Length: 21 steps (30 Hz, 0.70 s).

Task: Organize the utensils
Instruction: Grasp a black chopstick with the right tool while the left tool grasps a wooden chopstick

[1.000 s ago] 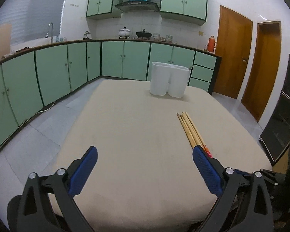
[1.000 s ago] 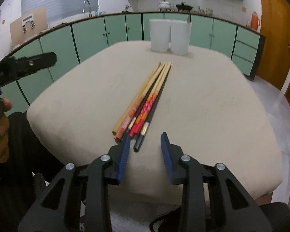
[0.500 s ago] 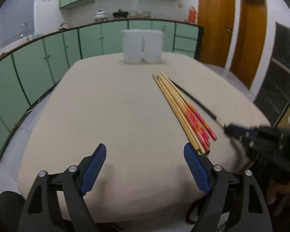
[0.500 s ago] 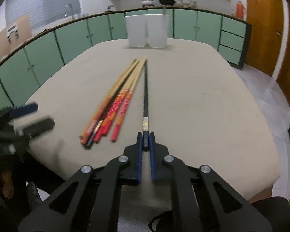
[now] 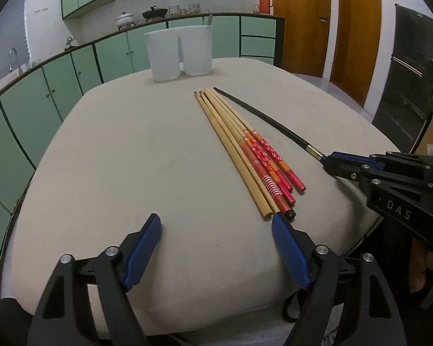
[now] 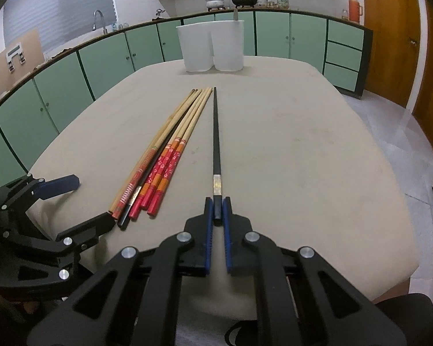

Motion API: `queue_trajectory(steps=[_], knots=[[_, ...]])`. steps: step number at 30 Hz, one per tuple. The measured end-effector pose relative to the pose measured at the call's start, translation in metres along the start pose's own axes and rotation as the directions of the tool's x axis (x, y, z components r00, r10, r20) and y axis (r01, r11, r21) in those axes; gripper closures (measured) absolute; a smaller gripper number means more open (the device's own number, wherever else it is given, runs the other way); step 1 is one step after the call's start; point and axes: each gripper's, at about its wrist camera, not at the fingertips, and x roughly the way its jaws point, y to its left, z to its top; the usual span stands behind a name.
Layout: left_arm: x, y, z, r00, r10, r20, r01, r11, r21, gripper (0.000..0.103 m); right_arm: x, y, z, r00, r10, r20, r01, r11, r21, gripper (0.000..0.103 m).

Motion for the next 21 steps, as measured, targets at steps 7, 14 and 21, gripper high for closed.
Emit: queue_trajectory(steps=[7,14,21], knots=[[0.004,0.006,0.003,1.0,0.025,0.018,-0.024,0.999,-0.048,0.03,0.001,0.0,-0.001,1.0,-0.006,0.005,0.006,1.0,-0.005,0.096],[0.003,-0.004,0.005,0.998,0.0,0.059,-0.001,1.0,0.011,0.067,0.002,0.006,-0.001,0.999,-0.035,0.021,0.035,0.999,-0.013,0.097],[0.008,0.004,0.011,0.996,0.029,0.079,-0.025,0.998,-0.049,0.09,0.002,-0.005,0.0,0.995,-0.094,0.038,0.092,0.994,0.056,0.097]])
